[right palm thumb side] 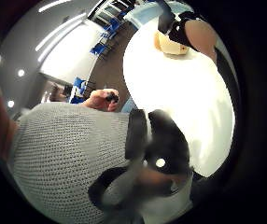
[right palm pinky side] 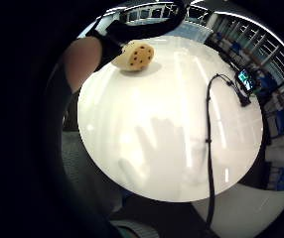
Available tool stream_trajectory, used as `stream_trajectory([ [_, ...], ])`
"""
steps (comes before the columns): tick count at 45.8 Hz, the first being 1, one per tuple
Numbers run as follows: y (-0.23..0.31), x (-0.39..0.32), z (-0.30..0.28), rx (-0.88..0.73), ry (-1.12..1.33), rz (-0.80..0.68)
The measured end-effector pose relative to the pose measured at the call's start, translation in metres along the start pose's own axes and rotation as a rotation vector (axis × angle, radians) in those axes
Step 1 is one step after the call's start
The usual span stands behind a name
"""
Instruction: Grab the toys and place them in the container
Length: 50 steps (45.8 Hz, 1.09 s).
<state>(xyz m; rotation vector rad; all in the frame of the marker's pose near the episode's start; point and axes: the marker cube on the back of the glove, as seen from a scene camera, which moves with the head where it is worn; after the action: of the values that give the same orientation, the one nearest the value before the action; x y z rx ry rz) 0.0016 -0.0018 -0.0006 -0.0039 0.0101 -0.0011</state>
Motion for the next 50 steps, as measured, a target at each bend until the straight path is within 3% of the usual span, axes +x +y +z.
stream_trajectory([
  [18,-0.034,-0.005,0.000,-0.031,0.033,0.002],
  [30,-0.204,-0.006,0.001,-0.086,0.111,-0.056],
  [35,-0.249,-0.002,0.013,-0.128,0.191,-0.033],
  [50,-0.232,0.019,0.130,-0.424,0.233,0.033],
])
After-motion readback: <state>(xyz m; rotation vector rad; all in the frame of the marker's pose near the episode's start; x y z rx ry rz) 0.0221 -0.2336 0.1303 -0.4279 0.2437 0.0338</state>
